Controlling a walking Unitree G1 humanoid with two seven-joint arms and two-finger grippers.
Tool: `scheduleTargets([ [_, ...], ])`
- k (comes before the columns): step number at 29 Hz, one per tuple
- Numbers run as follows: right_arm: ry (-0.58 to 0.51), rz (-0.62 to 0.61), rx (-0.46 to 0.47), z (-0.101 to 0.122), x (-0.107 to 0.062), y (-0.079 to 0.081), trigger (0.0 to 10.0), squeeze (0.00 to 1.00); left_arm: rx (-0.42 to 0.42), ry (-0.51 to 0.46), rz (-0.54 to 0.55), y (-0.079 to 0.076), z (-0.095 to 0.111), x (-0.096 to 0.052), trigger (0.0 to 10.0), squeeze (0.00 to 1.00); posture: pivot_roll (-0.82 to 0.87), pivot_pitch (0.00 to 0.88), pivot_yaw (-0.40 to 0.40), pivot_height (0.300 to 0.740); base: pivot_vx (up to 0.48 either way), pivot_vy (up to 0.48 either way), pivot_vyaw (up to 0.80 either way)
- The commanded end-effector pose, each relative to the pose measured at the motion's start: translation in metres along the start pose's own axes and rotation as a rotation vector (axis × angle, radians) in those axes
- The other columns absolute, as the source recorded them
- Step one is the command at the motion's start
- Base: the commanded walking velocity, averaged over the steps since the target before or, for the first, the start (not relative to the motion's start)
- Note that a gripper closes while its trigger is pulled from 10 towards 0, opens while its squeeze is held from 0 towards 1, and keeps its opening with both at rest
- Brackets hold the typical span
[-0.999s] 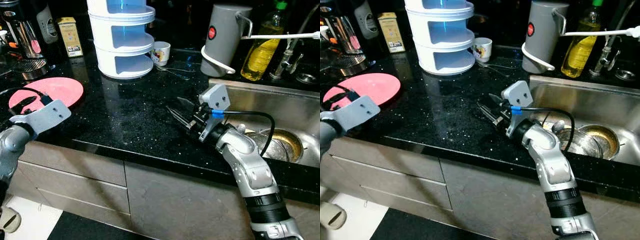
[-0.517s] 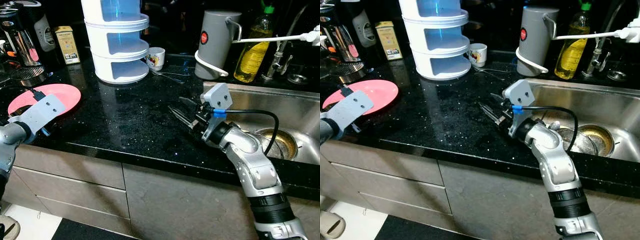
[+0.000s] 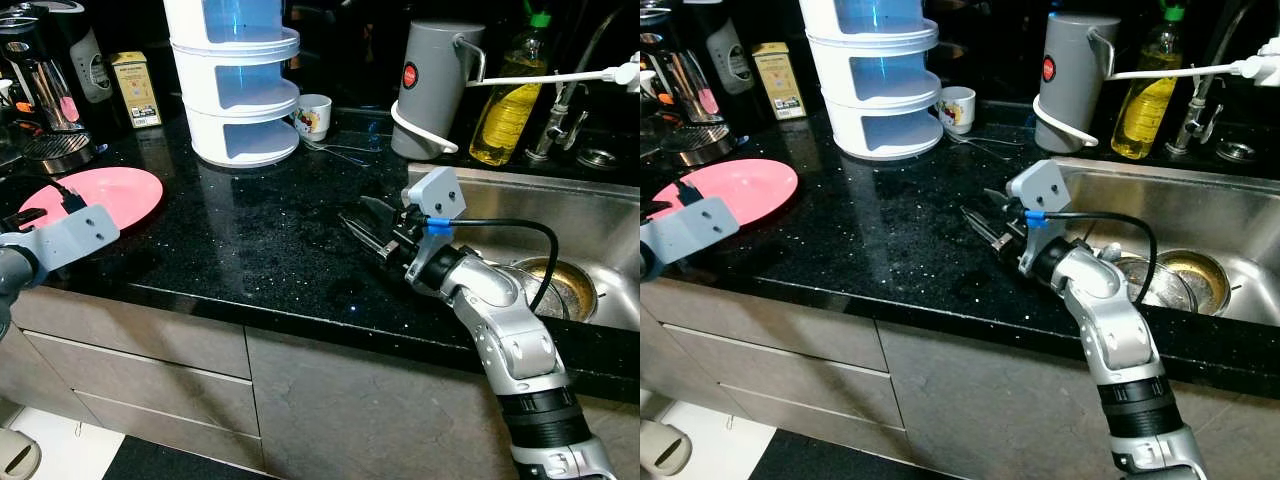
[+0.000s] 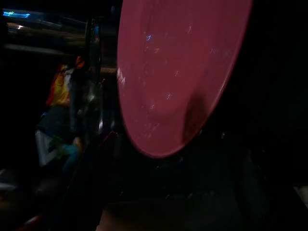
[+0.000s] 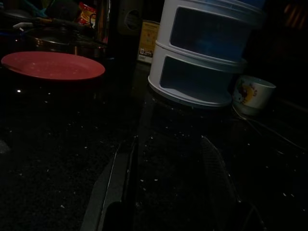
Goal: Kitchen organization
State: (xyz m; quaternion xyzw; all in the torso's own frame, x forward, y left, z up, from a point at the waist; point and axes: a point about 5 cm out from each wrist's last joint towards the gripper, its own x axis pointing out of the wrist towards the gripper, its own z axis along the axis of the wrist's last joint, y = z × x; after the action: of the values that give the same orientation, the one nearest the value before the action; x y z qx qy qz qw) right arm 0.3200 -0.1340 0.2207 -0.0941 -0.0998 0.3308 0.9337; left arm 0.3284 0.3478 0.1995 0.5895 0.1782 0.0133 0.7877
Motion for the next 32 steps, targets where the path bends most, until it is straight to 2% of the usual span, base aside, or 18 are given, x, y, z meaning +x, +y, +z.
scheduleTargets([
  [1, 0.006, -0.015, 0.005, 0.000, -0.004, -0.001, 10.0, 0.00, 0.058, 0.015, 0.032, 0.004, -0.005, 0.000, 10.0, 0.00, -0.03, 0.000, -0.036, 0.740, 0.000, 0.000, 0.00],
  [12, 0.025, -0.019, 0.007, 0.003, -0.013, 0.000, 10.0, 0.00, 0.153, -0.010, 0.165, 0.013, -0.005, 0.002, 10.0, 0.00, -0.06, 0.057, -0.046, 0.740, 0.000, 0.000, 0.00],
  [22, 0.048, -0.011, 0.012, 0.006, -0.021, 0.002, 10.0, 0.00, 0.159, -0.017, 0.162, 0.010, -0.005, 0.005, 10.0, 0.00, -0.07, 0.102, -0.058, 0.740, 0.000, 0.000, 0.00],
  [23, 0.051, -0.010, 0.013, 0.006, -0.021, 0.003, 10.0, 0.00, 0.158, -0.015, 0.150, 0.008, -0.006, 0.006, 4.5, 0.00, -0.08, 0.107, -0.060, 0.740, 0.000, 0.000, 0.00],
  [24, 0.056, -0.010, 0.013, 0.007, -0.022, 0.003, 10.0, 0.00, 0.149, -0.013, 0.136, 0.005, -0.007, 0.006, 0.0, 0.00, -0.08, 0.115, -0.061, 0.740, 0.000, 0.000, 0.00],
  [28, 0.068, -0.015, 0.012, 0.008, -0.026, 0.002, 10.0, 0.00, 0.146, -0.004, 0.111, -0.002, -0.011, 0.007, 0.0, 0.00, -0.09, 0.125, -0.063, 0.740, 0.000, 0.000, 0.00],
  [32, 0.070, -0.019, 0.012, 0.009, -0.027, 0.001, 10.0, 0.00, 0.147, -0.005, 0.113, -0.002, -0.012, 0.007, 0.0, 0.00, -0.09, 0.125, -0.063, 0.740, 0.000, 0.000, 0.00],
])
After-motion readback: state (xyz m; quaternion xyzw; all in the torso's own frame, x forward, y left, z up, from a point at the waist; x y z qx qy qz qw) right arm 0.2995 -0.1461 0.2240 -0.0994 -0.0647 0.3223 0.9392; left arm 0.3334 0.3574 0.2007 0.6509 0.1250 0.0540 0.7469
